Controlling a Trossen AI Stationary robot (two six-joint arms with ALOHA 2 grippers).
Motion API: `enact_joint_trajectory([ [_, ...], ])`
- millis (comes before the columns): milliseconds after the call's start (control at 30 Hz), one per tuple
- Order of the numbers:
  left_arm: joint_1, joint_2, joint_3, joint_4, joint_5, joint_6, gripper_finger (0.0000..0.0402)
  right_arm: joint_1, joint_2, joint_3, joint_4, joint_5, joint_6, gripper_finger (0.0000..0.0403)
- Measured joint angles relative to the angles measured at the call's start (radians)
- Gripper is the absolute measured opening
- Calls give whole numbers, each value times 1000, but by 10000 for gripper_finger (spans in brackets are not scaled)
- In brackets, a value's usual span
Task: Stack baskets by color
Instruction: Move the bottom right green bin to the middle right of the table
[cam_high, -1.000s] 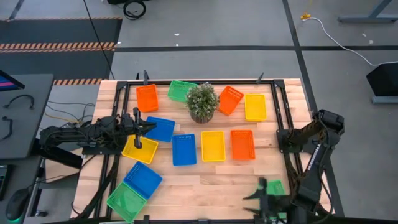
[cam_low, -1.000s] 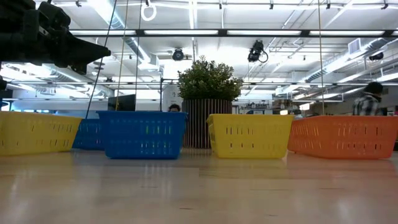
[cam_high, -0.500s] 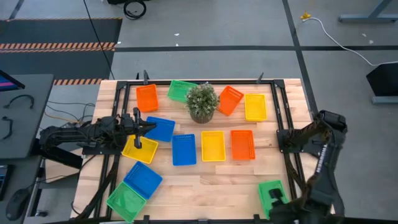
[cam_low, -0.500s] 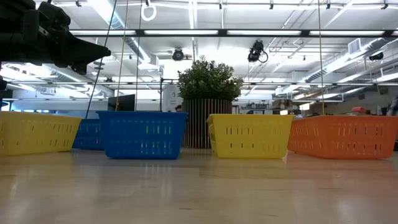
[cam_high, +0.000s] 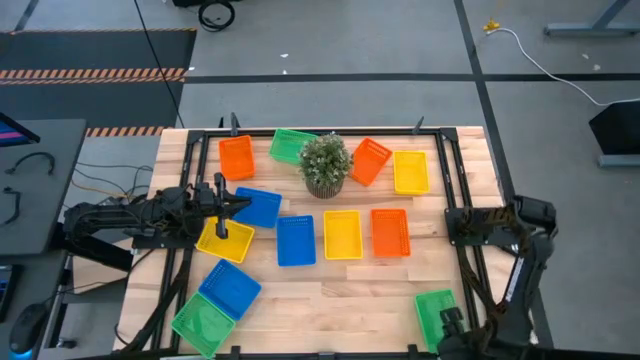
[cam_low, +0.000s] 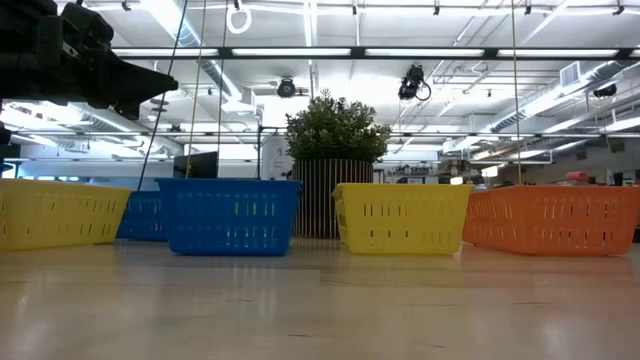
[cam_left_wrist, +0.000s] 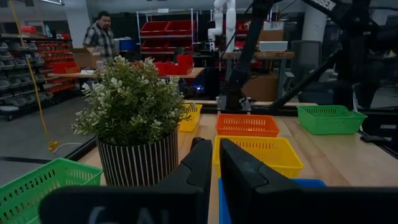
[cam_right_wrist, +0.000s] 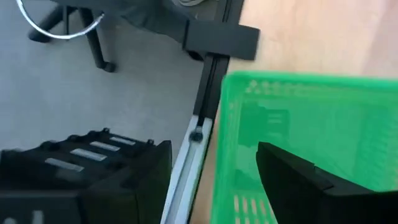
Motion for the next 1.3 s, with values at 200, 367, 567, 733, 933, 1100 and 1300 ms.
enact_joint_trajectory([
  [200, 0, 0, 0, 0, 0, 0, 34, -37, 83, 0, 3, -32, 16, 198],
  [367, 0, 0, 0, 0, 0, 0, 35, -53, 109, 0, -2, -37, 27, 122],
  [567, 0, 0, 0, 0, 0, 0, 40, -51, 92, 0, -44, -13, 28, 15],
  [733, 0, 0, 0, 0, 0, 0, 36, -52, 45, 0, -125, 131, 44, 13],
  [933, 0, 0, 0, 0, 0, 0, 34, -97, -73, 17, -313, 350, 12, 6],
  [1100, 0, 0, 0, 0, 0, 0, 40, -196, -170, 19, -571, 372, 23, 4],
  [1300, 0, 0, 0, 0, 0, 0, 36, -335, -269, -90, -609, 310, -89, 3],
])
